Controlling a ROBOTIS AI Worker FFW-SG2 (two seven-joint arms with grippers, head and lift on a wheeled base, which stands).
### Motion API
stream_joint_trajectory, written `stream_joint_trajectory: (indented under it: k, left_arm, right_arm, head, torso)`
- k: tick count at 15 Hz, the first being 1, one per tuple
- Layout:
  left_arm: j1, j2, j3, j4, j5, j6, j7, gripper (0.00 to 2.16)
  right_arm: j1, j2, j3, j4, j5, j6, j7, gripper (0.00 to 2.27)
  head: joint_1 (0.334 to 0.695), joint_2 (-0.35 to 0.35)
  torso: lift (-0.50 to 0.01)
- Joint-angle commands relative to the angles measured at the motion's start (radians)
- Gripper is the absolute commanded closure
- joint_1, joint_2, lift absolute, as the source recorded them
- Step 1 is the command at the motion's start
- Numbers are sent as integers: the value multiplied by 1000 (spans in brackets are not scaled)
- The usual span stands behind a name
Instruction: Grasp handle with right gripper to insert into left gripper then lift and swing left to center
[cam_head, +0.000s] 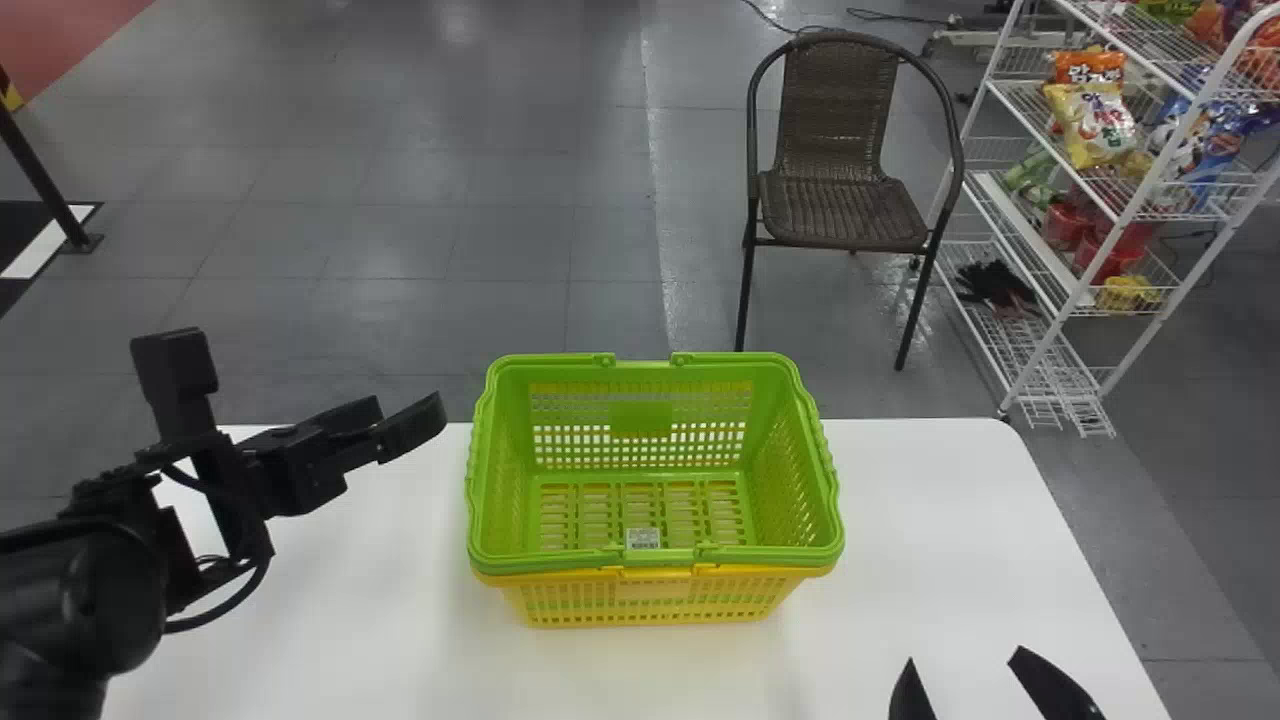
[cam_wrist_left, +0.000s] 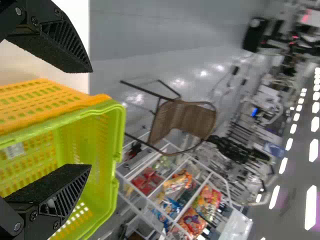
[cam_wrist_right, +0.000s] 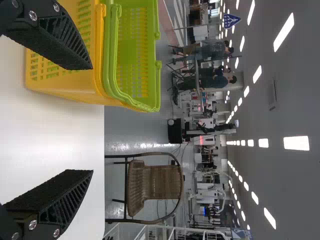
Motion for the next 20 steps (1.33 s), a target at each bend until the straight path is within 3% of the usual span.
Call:
stream_joint_trajectory:
  k: [1, 7, 12, 20]
  left_arm:
    - [-99, 34, 18, 85, 7, 229, -74, 140]
    - [-407, 115, -14, 470, 28, 389, -288, 140]
    - [-528, 127, -112, 636, -82, 389, -385, 137]
    - [-516, 114, -232, 648, -177, 425, -387, 137]
  right_arm:
    - [1, 2, -1, 0, 0, 0, 0, 66]
    - [1, 2, 2, -2, 5, 3, 0, 66]
    - [1, -2, 0, 0, 3, 0, 0, 66]
    - [-2, -5, 0, 1, -3, -3, 0, 66]
  head:
    - [695, -31]
    - [695, -50]
    - [695, -58]
    - [695, -66]
  torso:
    - [0]
    - [0]
    - [0]
    - [0]
